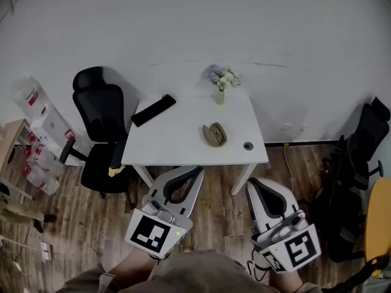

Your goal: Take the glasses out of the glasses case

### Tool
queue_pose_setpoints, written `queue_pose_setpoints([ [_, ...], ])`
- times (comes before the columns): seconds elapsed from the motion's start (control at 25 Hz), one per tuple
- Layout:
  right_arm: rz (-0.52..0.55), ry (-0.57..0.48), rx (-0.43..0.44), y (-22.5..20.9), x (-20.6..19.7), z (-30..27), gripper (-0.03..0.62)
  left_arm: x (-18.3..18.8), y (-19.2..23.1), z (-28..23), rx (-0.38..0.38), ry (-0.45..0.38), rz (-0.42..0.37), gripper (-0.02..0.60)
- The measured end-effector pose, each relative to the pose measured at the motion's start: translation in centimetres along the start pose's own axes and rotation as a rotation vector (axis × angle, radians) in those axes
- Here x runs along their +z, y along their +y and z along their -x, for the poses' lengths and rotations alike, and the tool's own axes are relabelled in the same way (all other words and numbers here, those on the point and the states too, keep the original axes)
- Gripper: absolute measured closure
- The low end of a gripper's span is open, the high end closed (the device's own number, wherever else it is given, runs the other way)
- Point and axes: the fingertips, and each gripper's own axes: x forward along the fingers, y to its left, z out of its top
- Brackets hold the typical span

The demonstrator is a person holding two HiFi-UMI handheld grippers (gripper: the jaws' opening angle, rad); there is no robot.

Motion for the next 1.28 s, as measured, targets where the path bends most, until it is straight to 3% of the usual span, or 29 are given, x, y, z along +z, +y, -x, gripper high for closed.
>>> queue_pose_setpoints([
  [0.36,-0.032,-0.028,0.046,-1.9,-0.2,2.0,0.554,-0.8,-0.9,-1.0,0.048,0.032,-0.018,0.566],
  [0.44,-0.026,-0.02,0.053,-2.3,-0.6,2.4,0.426,-1.3,-0.3,-0.8,0.087,0.054,-0.037,0.566],
  [0.56,-0.029,0.008,0.031,-3.4,-1.8,2.8,0.41,-2.0,0.9,-1.2,0.122,0.078,-0.085,0.566],
  [0.92,-0.065,0.047,0.025,-5.5,-4.7,1.4,0.41,-3.8,0.6,-3.6,0.081,0.077,-0.054,0.566],
  [1.28,-0.081,0.107,0.005,-8.6,-8.3,-5.3,0.41,-6.8,6.1,-7.5,0.071,0.09,-0.02,0.566],
])
